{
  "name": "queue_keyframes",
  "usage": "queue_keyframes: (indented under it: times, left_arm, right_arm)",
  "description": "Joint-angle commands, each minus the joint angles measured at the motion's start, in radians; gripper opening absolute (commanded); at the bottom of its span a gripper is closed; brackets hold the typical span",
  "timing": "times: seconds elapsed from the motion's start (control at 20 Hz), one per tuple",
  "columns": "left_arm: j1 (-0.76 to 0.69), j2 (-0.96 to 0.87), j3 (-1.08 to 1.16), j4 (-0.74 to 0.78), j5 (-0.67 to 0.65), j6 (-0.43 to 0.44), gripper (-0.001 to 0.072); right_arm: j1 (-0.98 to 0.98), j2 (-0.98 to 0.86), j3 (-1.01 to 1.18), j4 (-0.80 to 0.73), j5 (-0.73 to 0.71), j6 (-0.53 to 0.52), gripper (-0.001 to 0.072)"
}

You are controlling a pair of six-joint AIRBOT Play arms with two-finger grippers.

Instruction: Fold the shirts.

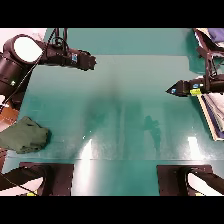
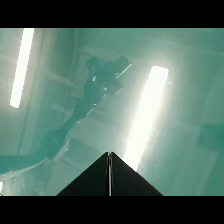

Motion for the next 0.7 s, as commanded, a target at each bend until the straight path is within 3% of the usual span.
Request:
queue_keyframes:
  times: [0.0, 0.65]
  left_arm:
    - [0.0, 0.0, 0.0, 0.0, 0.003, 0.0, 0.0027]
    - [0.0, 0.0, 0.0, -0.003, 0.019, -0.005, 0.0027]
  right_arm:
    - [0.005, -0.001, 0.0, 0.002, -0.005, 0.0, 0.0017]
    - [0.005, -0.001, 0.0, 0.003, 0.033, 0.001, 0.0017]
